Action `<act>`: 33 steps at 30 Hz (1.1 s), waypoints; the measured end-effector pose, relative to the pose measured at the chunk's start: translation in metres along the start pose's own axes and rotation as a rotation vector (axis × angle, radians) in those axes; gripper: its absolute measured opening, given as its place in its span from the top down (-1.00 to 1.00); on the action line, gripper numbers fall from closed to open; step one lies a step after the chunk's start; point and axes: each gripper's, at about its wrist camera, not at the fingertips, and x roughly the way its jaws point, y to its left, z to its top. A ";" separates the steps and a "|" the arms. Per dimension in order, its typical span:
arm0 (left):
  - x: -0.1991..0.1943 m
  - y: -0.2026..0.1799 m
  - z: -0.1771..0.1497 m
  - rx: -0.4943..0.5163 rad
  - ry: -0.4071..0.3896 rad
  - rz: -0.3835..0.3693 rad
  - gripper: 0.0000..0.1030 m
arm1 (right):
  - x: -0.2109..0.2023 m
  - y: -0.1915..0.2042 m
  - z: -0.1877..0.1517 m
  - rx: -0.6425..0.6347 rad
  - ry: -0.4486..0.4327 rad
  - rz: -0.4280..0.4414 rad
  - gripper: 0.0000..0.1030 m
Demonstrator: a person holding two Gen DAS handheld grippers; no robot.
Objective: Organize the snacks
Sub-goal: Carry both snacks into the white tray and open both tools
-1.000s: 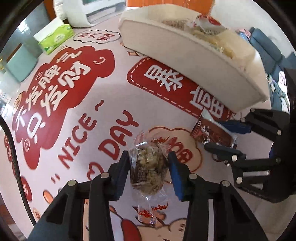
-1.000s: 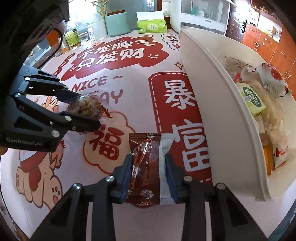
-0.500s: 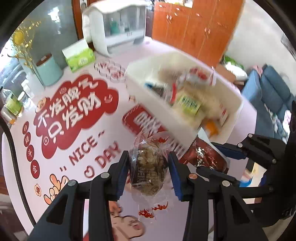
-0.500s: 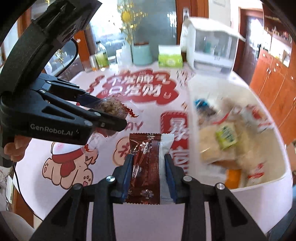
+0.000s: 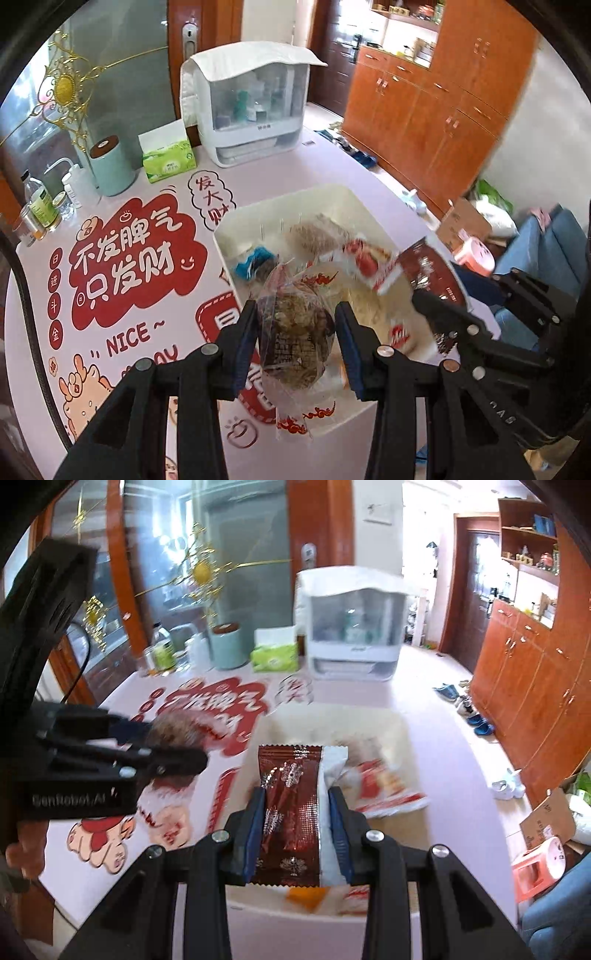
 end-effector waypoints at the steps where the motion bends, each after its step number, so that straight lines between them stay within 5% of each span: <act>1: 0.001 -0.002 0.003 -0.009 -0.003 0.005 0.21 | 0.001 -0.008 0.004 0.004 -0.004 -0.005 0.33; 14: 0.019 -0.012 0.020 -0.111 -0.020 0.095 0.17 | 0.014 -0.036 0.028 -0.038 0.008 0.005 0.29; 15: 0.020 -0.011 0.019 -0.124 -0.023 0.112 0.11 | 0.016 -0.036 0.028 -0.042 0.014 0.003 0.25; 17: 0.020 -0.009 0.017 -0.143 -0.025 0.138 -0.62 | 0.016 -0.038 0.026 -0.041 0.033 -0.003 0.08; 19: 0.016 -0.009 0.014 -0.154 -0.047 0.154 -0.83 | 0.017 -0.040 0.025 -0.030 0.042 -0.002 -0.14; 33: 0.003 -0.004 -0.002 -0.213 -0.030 0.212 -0.88 | 0.012 -0.043 0.021 -0.020 0.054 0.007 -0.22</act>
